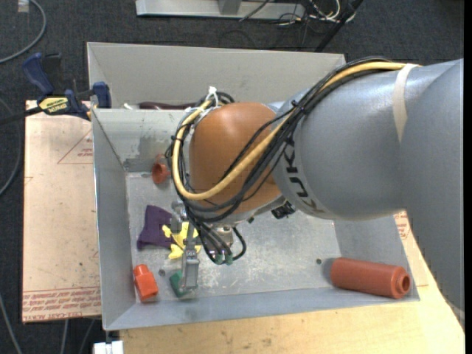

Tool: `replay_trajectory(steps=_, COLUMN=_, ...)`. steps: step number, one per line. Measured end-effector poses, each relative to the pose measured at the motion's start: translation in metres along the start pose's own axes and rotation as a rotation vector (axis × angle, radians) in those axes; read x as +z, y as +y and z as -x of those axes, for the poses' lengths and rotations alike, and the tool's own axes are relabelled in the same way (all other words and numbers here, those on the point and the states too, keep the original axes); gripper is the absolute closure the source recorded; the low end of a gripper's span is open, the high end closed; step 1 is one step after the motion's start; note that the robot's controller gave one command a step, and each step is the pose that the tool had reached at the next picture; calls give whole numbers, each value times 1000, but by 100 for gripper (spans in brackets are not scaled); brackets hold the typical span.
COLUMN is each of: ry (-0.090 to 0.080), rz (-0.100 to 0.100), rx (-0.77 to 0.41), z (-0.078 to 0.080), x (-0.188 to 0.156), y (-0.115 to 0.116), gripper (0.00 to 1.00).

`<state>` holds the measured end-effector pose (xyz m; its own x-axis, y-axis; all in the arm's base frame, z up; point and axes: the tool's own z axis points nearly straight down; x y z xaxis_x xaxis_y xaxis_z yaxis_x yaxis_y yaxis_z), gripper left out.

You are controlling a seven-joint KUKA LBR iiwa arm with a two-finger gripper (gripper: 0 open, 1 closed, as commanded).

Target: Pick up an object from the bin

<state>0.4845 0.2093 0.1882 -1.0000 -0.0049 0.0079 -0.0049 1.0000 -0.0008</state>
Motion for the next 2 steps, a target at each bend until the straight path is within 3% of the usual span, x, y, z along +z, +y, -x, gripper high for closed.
replay_trajectory(steps=1, ry=-7, rz=2, rx=4, z=2, x=-4, y=-1, gripper=0)
replay_trajectory(steps=2, ry=-9, rz=3, rx=-27, z=37, x=24, y=-2, gripper=0)
